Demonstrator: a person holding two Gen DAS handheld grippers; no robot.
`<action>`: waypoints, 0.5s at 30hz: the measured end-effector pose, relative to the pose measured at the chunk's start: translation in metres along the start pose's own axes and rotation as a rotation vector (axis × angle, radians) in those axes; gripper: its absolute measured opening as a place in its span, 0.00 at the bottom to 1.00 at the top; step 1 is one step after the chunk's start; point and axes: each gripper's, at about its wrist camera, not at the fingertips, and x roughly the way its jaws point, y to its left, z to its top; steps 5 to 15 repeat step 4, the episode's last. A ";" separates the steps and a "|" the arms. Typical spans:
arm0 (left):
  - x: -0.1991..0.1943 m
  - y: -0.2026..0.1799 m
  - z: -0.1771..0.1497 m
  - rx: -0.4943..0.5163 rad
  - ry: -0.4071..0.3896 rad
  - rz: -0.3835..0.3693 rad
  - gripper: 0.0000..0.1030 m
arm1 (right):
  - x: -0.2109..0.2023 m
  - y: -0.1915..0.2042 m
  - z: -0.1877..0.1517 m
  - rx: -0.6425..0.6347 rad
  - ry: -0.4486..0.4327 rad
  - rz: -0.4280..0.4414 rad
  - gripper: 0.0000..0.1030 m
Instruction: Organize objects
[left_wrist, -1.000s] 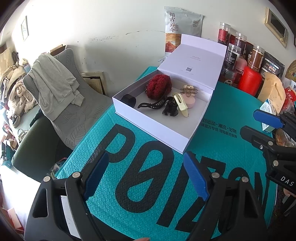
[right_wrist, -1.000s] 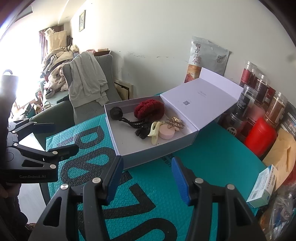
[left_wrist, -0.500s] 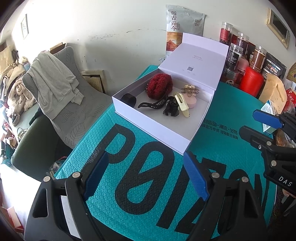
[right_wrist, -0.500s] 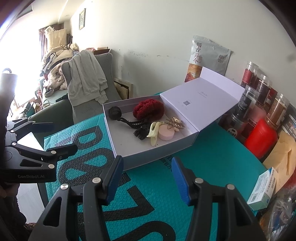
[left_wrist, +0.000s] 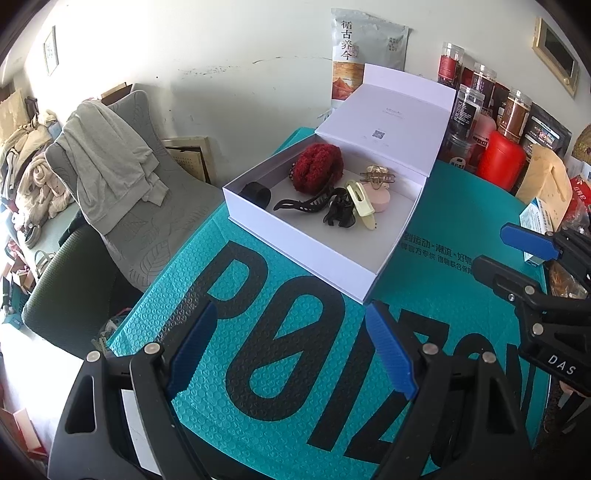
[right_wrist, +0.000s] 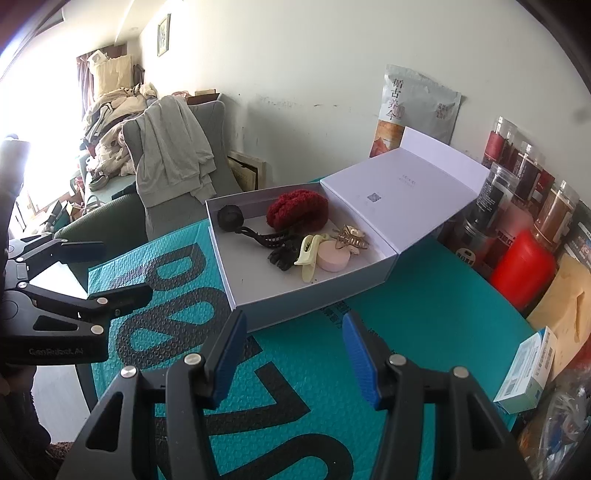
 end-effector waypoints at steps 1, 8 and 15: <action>0.000 -0.002 -0.001 0.004 0.000 0.001 0.79 | 0.000 0.000 -0.001 0.002 0.003 0.000 0.53; -0.001 -0.008 -0.003 0.016 -0.001 -0.011 0.79 | -0.001 -0.001 -0.006 0.005 0.009 -0.001 0.53; -0.001 -0.008 -0.003 0.016 -0.001 -0.011 0.79 | -0.001 -0.001 -0.006 0.005 0.009 -0.001 0.53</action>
